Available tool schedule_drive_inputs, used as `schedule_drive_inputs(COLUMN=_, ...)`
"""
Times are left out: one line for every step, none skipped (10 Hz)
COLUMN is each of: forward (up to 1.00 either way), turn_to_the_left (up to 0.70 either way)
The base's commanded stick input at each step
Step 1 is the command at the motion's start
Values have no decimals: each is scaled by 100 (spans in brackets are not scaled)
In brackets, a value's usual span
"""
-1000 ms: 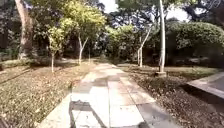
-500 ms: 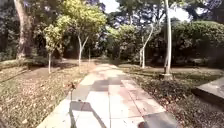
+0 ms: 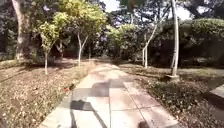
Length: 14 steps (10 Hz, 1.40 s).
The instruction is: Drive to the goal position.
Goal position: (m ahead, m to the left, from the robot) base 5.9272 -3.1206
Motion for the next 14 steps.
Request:
schedule_drive_inputs(forward=50, turn_to_the_left=0)
schedule_drive_inputs(forward=50, turn_to_the_left=0)
schedule_drive_inputs(forward=50, turn_to_the_left=0)
schedule_drive_inputs(forward=50, turn_to_the_left=0)
schedule_drive_inputs(forward=50, turn_to_the_left=0)
schedule_drive_inputs(forward=50, turn_to_the_left=0)
schedule_drive_inputs(forward=50, turn_to_the_left=0)
schedule_drive_inputs(forward=50, turn_to_the_left=0)
schedule_drive_inputs(forward=50, turn_to_the_left=0)
schedule_drive_inputs(forward=50, turn_to_the_left=0)
schedule_drive_inputs(forward=50, turn_to_the_left=0)
schedule_drive_inputs(forward=50, turn_to_the_left=0)
schedule_drive_inputs(forward=50, turn_to_the_left=0)
schedule_drive_inputs(forward=50, turn_to_the_left=0)
